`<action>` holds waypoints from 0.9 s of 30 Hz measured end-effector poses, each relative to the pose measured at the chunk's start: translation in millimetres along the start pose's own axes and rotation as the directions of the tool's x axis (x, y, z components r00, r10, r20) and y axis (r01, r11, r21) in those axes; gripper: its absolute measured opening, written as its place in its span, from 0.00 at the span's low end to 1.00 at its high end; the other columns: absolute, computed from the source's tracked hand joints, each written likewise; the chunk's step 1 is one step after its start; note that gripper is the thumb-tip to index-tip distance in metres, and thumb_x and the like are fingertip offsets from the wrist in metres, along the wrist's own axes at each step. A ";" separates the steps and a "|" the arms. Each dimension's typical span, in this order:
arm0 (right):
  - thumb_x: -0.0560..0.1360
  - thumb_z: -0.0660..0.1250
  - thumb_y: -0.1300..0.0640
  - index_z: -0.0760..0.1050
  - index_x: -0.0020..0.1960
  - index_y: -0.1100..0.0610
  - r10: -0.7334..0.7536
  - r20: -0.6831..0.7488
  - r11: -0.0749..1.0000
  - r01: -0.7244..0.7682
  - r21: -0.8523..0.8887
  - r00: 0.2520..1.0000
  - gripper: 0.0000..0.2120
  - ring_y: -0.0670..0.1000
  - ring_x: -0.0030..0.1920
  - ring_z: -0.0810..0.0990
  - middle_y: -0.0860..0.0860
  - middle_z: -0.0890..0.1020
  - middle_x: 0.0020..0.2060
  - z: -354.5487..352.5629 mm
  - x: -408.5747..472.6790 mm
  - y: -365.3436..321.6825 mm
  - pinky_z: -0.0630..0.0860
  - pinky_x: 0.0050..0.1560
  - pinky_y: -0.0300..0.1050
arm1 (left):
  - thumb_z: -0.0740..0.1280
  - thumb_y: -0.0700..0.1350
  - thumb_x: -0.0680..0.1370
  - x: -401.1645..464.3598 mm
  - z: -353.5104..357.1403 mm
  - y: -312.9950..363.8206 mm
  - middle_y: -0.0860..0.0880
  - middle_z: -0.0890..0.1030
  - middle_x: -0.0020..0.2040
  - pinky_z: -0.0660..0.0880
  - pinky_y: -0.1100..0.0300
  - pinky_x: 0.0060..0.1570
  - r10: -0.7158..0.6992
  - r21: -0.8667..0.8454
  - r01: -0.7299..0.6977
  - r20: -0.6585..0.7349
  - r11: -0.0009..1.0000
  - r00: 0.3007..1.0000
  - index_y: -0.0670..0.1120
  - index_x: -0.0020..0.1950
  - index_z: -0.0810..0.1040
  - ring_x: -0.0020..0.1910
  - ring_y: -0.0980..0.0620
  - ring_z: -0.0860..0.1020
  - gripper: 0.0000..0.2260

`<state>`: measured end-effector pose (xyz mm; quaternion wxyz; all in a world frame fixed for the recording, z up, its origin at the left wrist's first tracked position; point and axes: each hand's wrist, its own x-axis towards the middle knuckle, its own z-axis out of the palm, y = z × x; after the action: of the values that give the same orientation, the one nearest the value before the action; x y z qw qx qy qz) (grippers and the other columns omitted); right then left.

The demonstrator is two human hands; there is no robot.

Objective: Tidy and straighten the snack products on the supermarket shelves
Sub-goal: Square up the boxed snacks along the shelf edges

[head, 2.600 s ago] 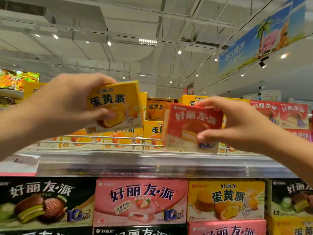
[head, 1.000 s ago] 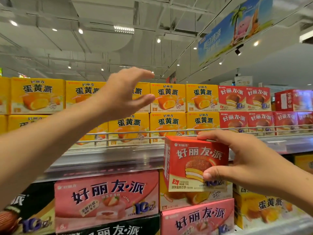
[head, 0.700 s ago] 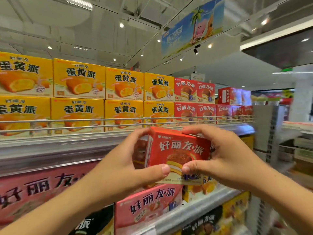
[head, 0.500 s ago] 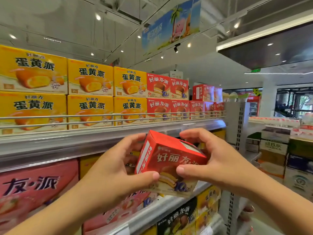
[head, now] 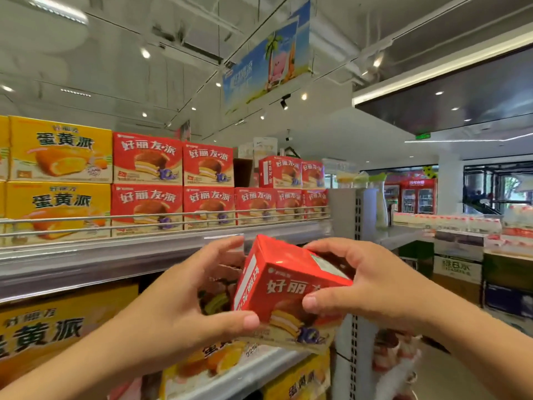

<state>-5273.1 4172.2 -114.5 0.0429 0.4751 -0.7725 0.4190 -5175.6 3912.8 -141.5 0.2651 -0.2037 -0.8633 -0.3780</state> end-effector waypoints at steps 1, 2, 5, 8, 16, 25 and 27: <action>0.64 0.79 0.43 0.74 0.58 0.33 -0.032 -0.008 0.999 0.032 -0.042 0.999 0.26 0.41 0.52 0.82 0.37 0.80 0.52 -11.5 4.9 5.5 0.81 0.46 0.38 | 0.71 0.74 0.61 9.6 0.9 -0.2 0.70 0.74 0.63 0.72 0.62 0.59 -0.002 0.033 0.003 -0.034 0.999 0.999 0.75 0.67 0.62 0.62 0.67 0.74 0.36; 0.65 0.79 0.44 0.73 0.60 0.33 -0.065 -0.024 0.995 0.063 -0.076 0.998 0.26 0.41 0.53 0.81 0.37 0.80 0.52 -22.7 12.1 9.0 0.81 0.46 0.38 | 0.68 0.75 0.62 18.8 -1.1 -1.7 0.70 0.75 0.62 0.73 0.63 0.59 0.019 0.074 -0.014 -0.074 0.997 0.997 0.74 0.66 0.64 0.62 0.68 0.74 0.34; 0.66 0.74 0.42 0.68 0.60 0.32 -0.198 -0.096 0.949 0.166 -0.270 0.976 0.26 0.36 0.54 0.77 0.37 0.77 0.54 -54.9 45.7 7.9 0.75 0.47 0.29 | 0.63 0.70 0.71 49.3 -19.3 -3.6 0.68 0.76 0.61 0.76 0.64 0.57 0.151 0.412 -0.078 -0.147 0.908 0.977 0.65 0.67 0.69 0.61 0.68 0.74 0.26; 0.72 0.71 0.42 0.66 0.61 0.34 -0.337 -0.135 0.854 0.242 -0.461 0.932 0.22 0.36 0.53 0.75 0.38 0.75 0.54 -82.1 92.4 2.5 0.71 0.45 0.26 | 0.64 0.57 0.75 87.0 -50.6 -0.9 0.53 0.77 0.65 0.75 0.52 0.61 0.302 0.784 -0.099 -0.117 0.613 0.946 0.51 0.70 0.72 0.63 0.54 0.75 0.25; 0.73 0.72 0.55 0.69 0.66 0.57 -0.520 -0.186 0.638 0.233 -0.734 0.834 0.24 0.55 0.58 0.74 0.55 0.75 0.59 -118.4 234.5 -17.8 0.71 0.59 0.54 | 0.62 0.64 0.75 184.6 -123.3 -11.8 0.46 0.67 0.74 0.66 0.46 0.67 0.195 0.983 0.149 -0.167 0.105 0.966 0.50 0.77 0.60 0.70 0.43 0.68 0.34; 0.74 0.71 0.55 0.64 0.71 0.54 -0.529 -0.135 0.575 0.237 -0.783 0.837 0.29 0.53 0.64 0.69 0.53 0.71 0.65 -129.4 301.1 8.1 0.66 0.65 0.49 | 0.57 0.64 0.77 195.1 -128.4 -45.1 0.53 0.76 0.67 0.72 0.50 0.57 0.141 0.974 0.223 -0.226 0.034 0.964 0.55 0.73 0.65 0.62 0.48 0.76 0.27; 0.75 0.70 0.54 0.63 0.74 0.55 -0.517 -0.087 0.580 0.274 -0.767 0.852 0.30 0.55 0.67 0.68 0.55 0.70 0.67 -127.6 309.8 9.6 0.65 0.68 0.52 | 0.60 0.63 0.77 196.1 -129.7 -42.7 0.54 0.77 0.65 0.73 0.51 0.56 0.135 0.968 0.239 -0.247 0.074 0.960 0.55 0.71 0.68 0.61 0.48 0.77 0.24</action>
<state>-5491.6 4045.6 106.0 0.4394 0.5096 -0.7297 0.1215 -5312.1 3816.8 29.7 0.4345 0.1166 -0.8491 0.2770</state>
